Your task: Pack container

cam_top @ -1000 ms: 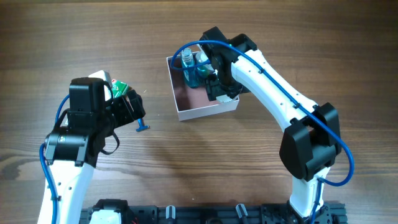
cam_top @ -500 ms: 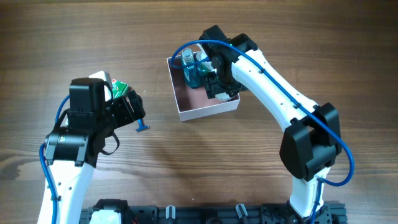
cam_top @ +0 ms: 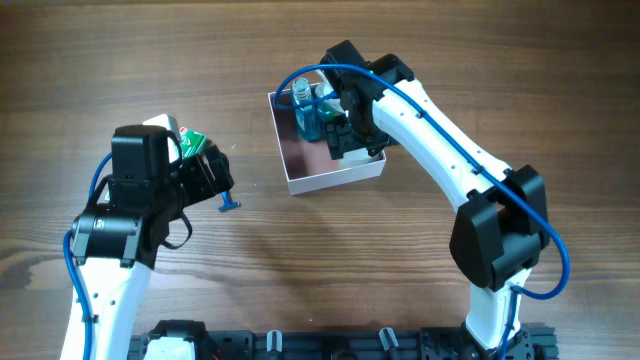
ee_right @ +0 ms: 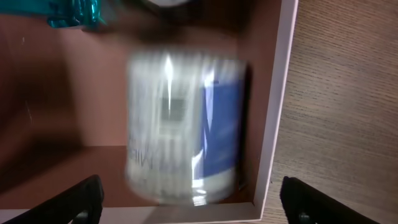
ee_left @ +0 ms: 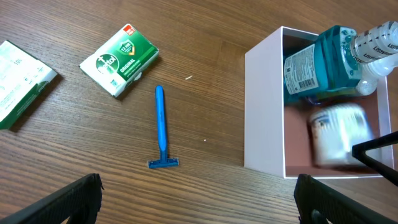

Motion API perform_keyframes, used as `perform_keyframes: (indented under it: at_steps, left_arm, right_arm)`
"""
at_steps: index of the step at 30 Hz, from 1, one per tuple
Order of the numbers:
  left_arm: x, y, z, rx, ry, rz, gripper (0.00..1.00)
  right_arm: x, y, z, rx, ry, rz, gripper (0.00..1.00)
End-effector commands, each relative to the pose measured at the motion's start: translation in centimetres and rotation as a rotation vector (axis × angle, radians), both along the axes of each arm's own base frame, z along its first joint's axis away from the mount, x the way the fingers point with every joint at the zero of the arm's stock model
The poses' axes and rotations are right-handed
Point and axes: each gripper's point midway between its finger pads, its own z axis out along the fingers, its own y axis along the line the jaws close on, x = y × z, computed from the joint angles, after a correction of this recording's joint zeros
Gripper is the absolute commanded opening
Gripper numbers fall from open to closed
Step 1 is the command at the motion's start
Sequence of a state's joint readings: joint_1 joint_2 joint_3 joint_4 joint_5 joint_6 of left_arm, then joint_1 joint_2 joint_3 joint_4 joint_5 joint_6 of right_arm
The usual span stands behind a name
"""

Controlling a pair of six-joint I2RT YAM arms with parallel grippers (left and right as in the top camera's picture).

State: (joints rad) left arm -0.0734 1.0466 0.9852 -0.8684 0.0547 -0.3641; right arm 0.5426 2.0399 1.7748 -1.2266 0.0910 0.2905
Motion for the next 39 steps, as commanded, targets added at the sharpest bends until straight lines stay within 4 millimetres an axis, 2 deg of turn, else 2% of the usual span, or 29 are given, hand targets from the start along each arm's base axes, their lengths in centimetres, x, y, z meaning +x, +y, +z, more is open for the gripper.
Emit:
perform_keyframes:
  at_steps: [1, 9, 11, 13, 14, 19, 22, 25, 27, 28, 31, 33, 36, 39]
  left_arm:
    - [0.2, -0.5, 0.8, -0.004, -0.021, -0.029, 1.00]
    - [0.2, -0.5, 0.8, -0.004, -0.022, -0.029, 1.00]
    - [0.2, -0.5, 0.8, -0.004, -0.022, -0.029, 1.00]
    - [0.2, -0.5, 0.8, -0.004, -0.022, -0.029, 1.00]
    - [0.2, -0.5, 0.8, -0.004, -0.021, -0.029, 1.00]
    - [0.2, -0.5, 0.8, -0.004, -0.021, -0.029, 1.00]
    - [0.2, -0.5, 0.8, -0.004, -0.021, -0.029, 1.00]
    - [0.2, -0.5, 0.8, -0.004, -0.020, -0.029, 1.00]
    - [0.2, -0.5, 0.8, -0.004, -0.020, -0.029, 1.00]
    - [0.2, -0.5, 0.8, -0.004, -0.021, -0.029, 1.00]
    - [0.2, -0.5, 0.8, -0.004, -0.021, -0.029, 1.00]
    - [0.2, -0.5, 0.8, -0.002, -0.023, -0.032, 1.00]
    - [0.5, -0.2, 1.0, 0.009, -0.035, -0.022, 1.00]
    - [0.5, 0.7, 0.8, 0.053, -0.028, 0.011, 0.99]
  right_arm:
    - [-0.1, -0.4, 1.2, -0.002, -0.027, -0.018, 0.95]
    - [0.4, -0.2, 1.3, 0.005, -0.046, -0.018, 0.94]
    - [0.3, -0.2, 1.2, 0.005, -0.043, -0.014, 0.91]
    - [0.0, 0.1, 1.3, 0.016, -0.027, 0.030, 0.80]
    - [-0.1, 0.0, 1.3, 0.014, -0.025, 0.030, 0.79]
    - [0.2, 0.2, 1.6, 0.024, -0.043, 0.030, 0.78]
    - [0.9, 0.3, 3.2, 0.041, -0.095, 0.021, 0.77]
    - [2.4, -0.2, 7.3, 0.073, -0.224, -0.028, 0.78]
    - [3.2, -0.8, 11.0, 0.134, -0.333, -0.073, 0.79]
    - [3.7, -1.8, 14.0, 0.188, -0.413, -0.128, 0.79]
    - [4.0, -5.4, 19.1, 0.269, -0.543, -0.269, 1.00]
    - [3.7, -8.8, 21.8, 0.303, -0.607, -0.364, 1.00]
    - [3.0, -14.0, 24.1, 0.339, -0.650, -0.479, 1.00]
    - [2.0, -18.4, 24.3, 0.343, -0.636, -0.562, 1.00]
